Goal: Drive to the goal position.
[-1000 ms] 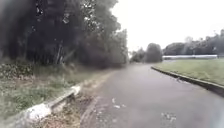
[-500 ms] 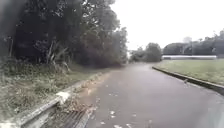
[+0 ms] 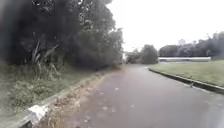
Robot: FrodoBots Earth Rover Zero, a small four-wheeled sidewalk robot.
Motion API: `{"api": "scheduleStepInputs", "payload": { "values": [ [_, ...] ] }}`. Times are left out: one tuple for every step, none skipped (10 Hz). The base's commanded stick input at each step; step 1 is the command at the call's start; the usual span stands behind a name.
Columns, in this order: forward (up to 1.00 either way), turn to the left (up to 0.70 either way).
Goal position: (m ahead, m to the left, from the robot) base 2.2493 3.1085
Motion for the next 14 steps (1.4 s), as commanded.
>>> {"api": "scheduleStepInputs", "payload": {
  "values": [
    [1.00,-0.24],
    [1.00,-0.37],
    [1.00,-0.22],
    [1.00,0.00],
    [1.00,0.00],
    [1.00,0.00],
    [1.00,0.00],
    [1.00,-0.04],
    [1.00,-0.09],
    [1.00,-0.14],
    [1.00,-0.18],
    [1.00,-0.23],
    [1.00,-0.27],
    [1.00,-0.32]
  ]
}}
